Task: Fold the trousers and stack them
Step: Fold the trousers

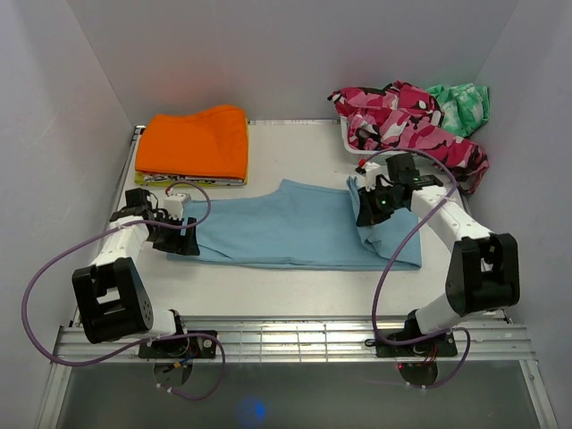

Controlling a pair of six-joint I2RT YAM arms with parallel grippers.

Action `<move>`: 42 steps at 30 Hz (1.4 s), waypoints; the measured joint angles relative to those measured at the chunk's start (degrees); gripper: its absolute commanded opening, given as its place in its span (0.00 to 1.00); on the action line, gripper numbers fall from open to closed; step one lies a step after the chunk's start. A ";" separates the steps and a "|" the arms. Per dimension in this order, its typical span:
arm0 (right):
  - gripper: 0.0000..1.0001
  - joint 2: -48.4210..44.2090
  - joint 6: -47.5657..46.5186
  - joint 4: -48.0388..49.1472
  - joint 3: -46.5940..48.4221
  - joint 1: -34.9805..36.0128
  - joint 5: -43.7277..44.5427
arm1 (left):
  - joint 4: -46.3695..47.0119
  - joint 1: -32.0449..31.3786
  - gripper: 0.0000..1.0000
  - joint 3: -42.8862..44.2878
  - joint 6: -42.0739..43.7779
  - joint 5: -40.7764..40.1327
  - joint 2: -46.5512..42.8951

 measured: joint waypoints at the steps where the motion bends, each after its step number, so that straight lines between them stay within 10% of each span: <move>1: 0.08 1.53 1.31 1.33 -0.61 1.66 -0.31 | 0.04 0.00 0.85 0.00 -0.02 0.02 0.00; 42: 0.08 21.31 20.06 8.50 10.69 18.60 -5.55 | 3.19 0.00 0.84 -1.95 -0.42 0.00 3.96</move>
